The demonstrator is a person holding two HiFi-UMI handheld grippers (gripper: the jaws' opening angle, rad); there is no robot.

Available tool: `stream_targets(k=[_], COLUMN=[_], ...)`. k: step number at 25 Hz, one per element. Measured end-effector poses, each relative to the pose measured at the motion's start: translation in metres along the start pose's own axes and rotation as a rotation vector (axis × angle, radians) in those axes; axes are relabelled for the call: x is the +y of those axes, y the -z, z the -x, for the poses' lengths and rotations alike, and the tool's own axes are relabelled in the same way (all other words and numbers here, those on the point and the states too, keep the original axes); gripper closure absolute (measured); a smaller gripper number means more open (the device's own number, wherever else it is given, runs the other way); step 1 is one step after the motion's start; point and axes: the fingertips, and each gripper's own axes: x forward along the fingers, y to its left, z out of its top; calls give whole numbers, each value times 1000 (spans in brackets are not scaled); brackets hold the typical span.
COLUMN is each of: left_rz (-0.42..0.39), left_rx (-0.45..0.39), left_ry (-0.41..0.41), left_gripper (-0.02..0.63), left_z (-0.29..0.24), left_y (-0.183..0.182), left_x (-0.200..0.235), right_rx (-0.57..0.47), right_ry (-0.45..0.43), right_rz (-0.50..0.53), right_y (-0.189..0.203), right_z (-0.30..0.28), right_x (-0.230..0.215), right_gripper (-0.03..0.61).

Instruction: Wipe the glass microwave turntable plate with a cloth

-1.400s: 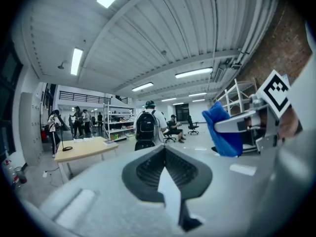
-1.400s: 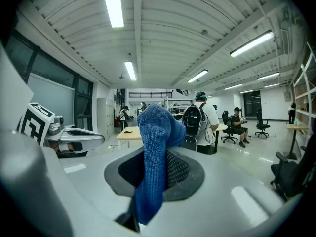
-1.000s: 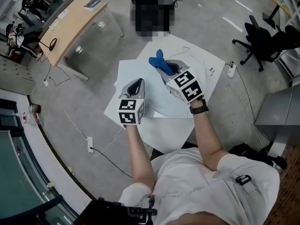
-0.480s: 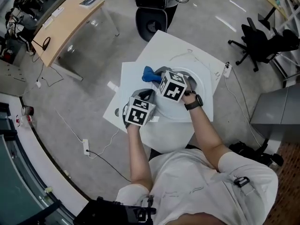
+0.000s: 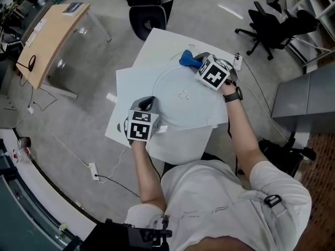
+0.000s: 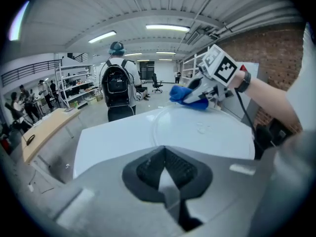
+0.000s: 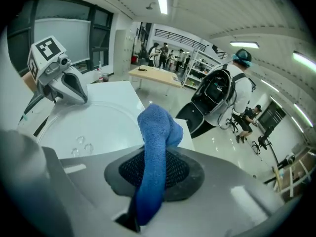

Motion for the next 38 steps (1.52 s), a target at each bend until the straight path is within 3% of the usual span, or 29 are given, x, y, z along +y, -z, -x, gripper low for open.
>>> stream_targets(k=[4, 8, 13, 17, 21, 29, 34, 38], left_rz=[8, 15, 23, 25, 93, 108, 139, 149], left_rx=[6, 6, 7, -4, -11, -1, 13, 25], left_ry=[-11, -10, -15, -15, 36, 51, 96, 107], left_gripper=[614, 614, 614, 614, 614, 614, 614, 614], left_z=[1, 1, 3, 3, 10, 10, 10, 8], left_y=[0, -1, -1, 2, -1, -1, -2, -1], left_x=[0, -1, -1, 1, -10, -12, -13, -13], right_rx=[25, 38, 78, 96, 103, -38, -97, -165], right_ry=[30, -16, -82, -182, -275, -468, -436, -350], right_rz=[-10, -28, 77, 157, 293, 442, 519, 721], right_y=[42, 76, 93, 99, 86, 16, -21, -35], right_z=[28, 56, 91, 107, 113, 90, 62, 38], right_x=[-10, 10, 51, 100, 156, 236, 238, 219], right_gripper=[511, 511, 511, 511, 511, 511, 509, 509])
